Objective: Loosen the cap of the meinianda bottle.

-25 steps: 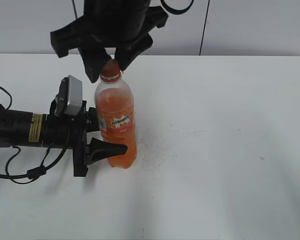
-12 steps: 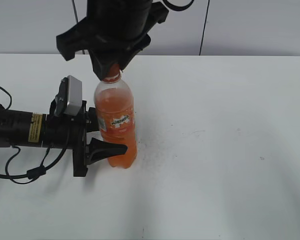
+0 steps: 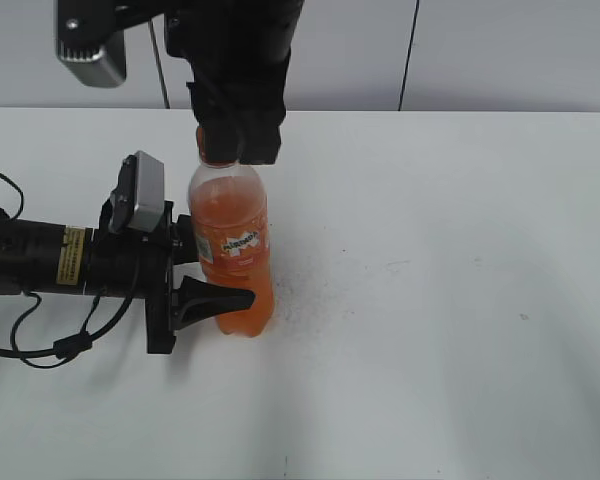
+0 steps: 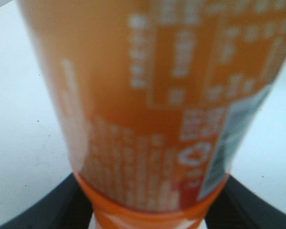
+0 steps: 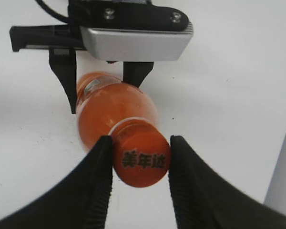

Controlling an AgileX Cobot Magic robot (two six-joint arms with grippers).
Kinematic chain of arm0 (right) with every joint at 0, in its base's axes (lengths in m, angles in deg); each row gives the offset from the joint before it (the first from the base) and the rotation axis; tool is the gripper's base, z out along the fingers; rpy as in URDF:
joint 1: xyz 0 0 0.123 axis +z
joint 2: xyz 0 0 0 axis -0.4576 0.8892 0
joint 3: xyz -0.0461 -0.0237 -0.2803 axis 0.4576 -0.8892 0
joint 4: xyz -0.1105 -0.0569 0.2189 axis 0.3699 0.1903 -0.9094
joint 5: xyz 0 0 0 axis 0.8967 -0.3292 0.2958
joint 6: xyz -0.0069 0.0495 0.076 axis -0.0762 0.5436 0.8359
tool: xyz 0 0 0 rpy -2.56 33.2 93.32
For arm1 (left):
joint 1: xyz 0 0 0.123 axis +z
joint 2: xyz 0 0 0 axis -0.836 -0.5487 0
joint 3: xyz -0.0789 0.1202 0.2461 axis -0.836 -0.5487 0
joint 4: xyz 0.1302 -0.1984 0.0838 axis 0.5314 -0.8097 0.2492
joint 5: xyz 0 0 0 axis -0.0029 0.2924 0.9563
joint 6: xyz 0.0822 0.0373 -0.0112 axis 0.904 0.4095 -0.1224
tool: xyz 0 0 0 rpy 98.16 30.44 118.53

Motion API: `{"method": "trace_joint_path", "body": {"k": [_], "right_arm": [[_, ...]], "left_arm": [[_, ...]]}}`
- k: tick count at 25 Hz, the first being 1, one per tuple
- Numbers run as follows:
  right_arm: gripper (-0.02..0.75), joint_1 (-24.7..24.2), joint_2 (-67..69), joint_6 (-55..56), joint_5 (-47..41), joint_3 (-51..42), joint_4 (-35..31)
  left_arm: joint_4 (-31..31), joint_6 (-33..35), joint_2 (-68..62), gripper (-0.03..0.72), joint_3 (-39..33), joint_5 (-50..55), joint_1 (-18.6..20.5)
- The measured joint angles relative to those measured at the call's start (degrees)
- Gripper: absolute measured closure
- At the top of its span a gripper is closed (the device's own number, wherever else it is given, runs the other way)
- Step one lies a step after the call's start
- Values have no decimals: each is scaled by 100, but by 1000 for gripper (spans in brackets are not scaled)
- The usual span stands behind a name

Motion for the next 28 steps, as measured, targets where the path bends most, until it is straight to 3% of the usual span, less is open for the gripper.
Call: {"method": "trace_joint_path", "body": {"k": [4,13,16,20,25,28], "right_arm": [[468,0,0,-857,0,9,6],[468,0,0,-984,5,9,42],[393,0,0,-843,11,11,93],[278,0,-34,-518,11,6,110],[258,0,-335,402,11,11,33],[257,0,-506,2024,11,24,32]], "left_arm": [[0,0,0,286,0,0,0],[-11,0,0,286,0,6,0],[-11,0,0,286,0,4,0],[6,0,0,286,0,-6,0],[6,0,0,286,0,-6,0],[6,0,0,286,0,-6,0]]}}
